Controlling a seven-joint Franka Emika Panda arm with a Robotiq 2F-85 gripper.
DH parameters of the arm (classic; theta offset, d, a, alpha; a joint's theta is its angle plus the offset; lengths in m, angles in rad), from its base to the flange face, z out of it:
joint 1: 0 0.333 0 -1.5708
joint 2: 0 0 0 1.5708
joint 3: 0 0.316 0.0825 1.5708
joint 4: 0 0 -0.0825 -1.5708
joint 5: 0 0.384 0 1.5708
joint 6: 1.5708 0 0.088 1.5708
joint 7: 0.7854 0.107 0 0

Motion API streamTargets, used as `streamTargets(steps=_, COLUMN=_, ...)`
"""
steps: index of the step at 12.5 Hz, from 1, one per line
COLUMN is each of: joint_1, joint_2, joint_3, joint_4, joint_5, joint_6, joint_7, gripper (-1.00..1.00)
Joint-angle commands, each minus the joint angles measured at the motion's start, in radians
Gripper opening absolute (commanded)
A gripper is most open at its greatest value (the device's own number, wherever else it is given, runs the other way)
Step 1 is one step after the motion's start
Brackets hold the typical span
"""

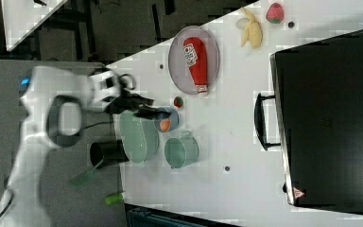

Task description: Pick ketchup from plate and place it on table.

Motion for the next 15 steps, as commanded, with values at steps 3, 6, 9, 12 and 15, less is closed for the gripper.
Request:
streamTargets(steps=3, joint_1=0.007, joint_2=0.080, joint_3=0.028, joint_4=-0.001, joint_5=-0.005, joint_6=0.168, joint_7=-0.321, gripper=1.00)
streamTargets(steps=6, joint_1=0.020, joint_2=0.161, joint_3=0.028, joint_4=0.002, joint_5=-0.014, joint_6=0.247, joint_7=-0.338, gripper=1.00)
streamTargets(steps=9, joint_1=0.036, joint_2=0.257, joint_3=0.028, joint_4=0.044, joint_5=-0.026, joint_6=0.340, joint_7=-0.345, gripper=1.00)
streamTargets(steps=12, joint_1=0.047, joint_2=0.362, joint_3=0.028, joint_4=0.125, joint_5=-0.075, joint_6=0.403, joint_7=-0.345, gripper=1.00)
streamTargets(steps=15, joint_1=0.053, joint_2=0.464, joint_3=0.027, joint_4=0.219, joint_5=-0.107, joint_6=0.465, joint_7=-0.346, gripper=1.00)
